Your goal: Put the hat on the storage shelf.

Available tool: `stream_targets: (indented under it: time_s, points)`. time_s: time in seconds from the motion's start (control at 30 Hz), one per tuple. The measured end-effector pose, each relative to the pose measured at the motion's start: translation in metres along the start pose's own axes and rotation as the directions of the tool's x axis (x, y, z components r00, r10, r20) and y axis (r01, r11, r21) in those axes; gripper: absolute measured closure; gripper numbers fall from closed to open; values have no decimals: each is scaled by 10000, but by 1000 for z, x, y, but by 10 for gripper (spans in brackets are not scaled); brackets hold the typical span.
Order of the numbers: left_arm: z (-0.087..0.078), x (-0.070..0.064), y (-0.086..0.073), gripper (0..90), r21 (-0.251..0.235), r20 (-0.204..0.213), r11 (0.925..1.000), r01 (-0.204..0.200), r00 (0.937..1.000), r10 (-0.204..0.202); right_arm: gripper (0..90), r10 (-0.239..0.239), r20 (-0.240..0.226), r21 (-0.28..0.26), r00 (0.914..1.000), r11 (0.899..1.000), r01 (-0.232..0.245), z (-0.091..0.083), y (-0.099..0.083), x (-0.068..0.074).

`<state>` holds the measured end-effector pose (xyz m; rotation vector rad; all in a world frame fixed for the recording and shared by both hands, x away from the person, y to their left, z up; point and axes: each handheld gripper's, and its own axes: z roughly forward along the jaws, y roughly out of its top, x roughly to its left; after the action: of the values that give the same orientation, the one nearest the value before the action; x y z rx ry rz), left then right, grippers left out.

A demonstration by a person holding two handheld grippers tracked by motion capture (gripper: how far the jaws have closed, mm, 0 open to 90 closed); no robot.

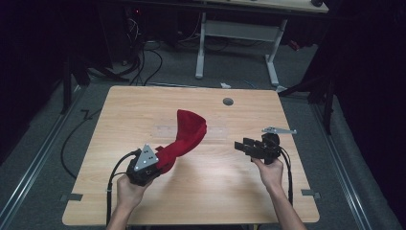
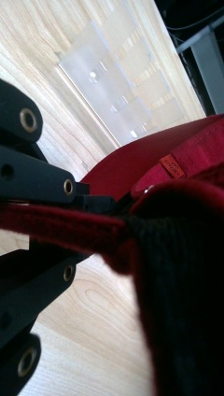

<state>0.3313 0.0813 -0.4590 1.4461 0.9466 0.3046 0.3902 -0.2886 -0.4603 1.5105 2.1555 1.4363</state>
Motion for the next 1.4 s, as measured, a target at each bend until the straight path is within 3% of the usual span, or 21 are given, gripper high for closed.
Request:
stream_targets:
  time_s: [0.07, 0.2, 0.23, 0.27, 0.3, 0.4, 0.47, 0.6, 0.67, 0.83, 0.93, 1.03, 1.4]
  points:
    - [0, 0, 1, 850, -45, -62, 10000, 58, 10000, -58, 421, -19, 139, 37, 9999, 10000, 18, 2, -4, -4]
    - [-2, 4, 5, 849, -221, -64, 9990, 392, 9992, -393, 413, -142, 1160, 319, 9931, 9994, 106, 8, -25, -16]
    - [-2, 6, 6, 849, -260, -59, 9982, 536, 9985, -537, 413, -142, 1160, 319, 9931, 9994, 106, 8, -25, -16]
    - [-1, 7, 8, 848, -261, -59, 9978, 610, 9981, -612, 412, -376, 1720, 412, 9844, 9987, 309, 10, -32, -20]
    - [-1, 8, 10, 848, -291, -95, 9975, 638, 9979, -641, 412, -376, 1720, 412, 9844, 9987, 309, 10, -32, -20]
    - [0, 10, 15, 848, -393, -112, 9961, 795, 9967, -800, 407, -565, 2370, 419, 9699, 9980, 479, 11, -38, -25]
    - [2, 12, 22, 848, -504, -73, 9918, 1173, 9930, -1178, 399, -674, 2811, 498, 9573, 9972, 556, 12, -42, -27]
    - [4, 16, 27, 848, -620, -64, 9883, 1394, 9901, -1401, 397, -820, 3095, 532, 9474, 9962, 688, 13, -46, -27]
    - [6, 18, 31, 848, -750, -40, 9855, 1525, 9882, -1532, 396, -1056, 3437, 648, 9331, 9940, 886, 14, -49, -27]
    - [8, 22, 36, 847, -966, -98, 9799, 1747, 9843, -1765, 389, -1174, 3535, 809, 9280, 9922, 947, 18, -50, -30]
    - [7, 27, 41, 847, -1200, -109, 9715, 2045, 9782, -2073, 384, -1437, 3855, 1288, 9114, 9865, 1010, 23, -54, -32]
    - [7, 32, 44, 847, -1331, -176, 9670, 2174, 9750, -2216, 382, -1753, 4122, 1278, 8941, 9827, 1338, 26, -58, -33]
    - [5, 41, 59, 847, -1892, -268, 9529, 2369, 9689, -2462, 372, -1758, 4140, 1281, 8931, 9827, 1341, 27, -58, -32]
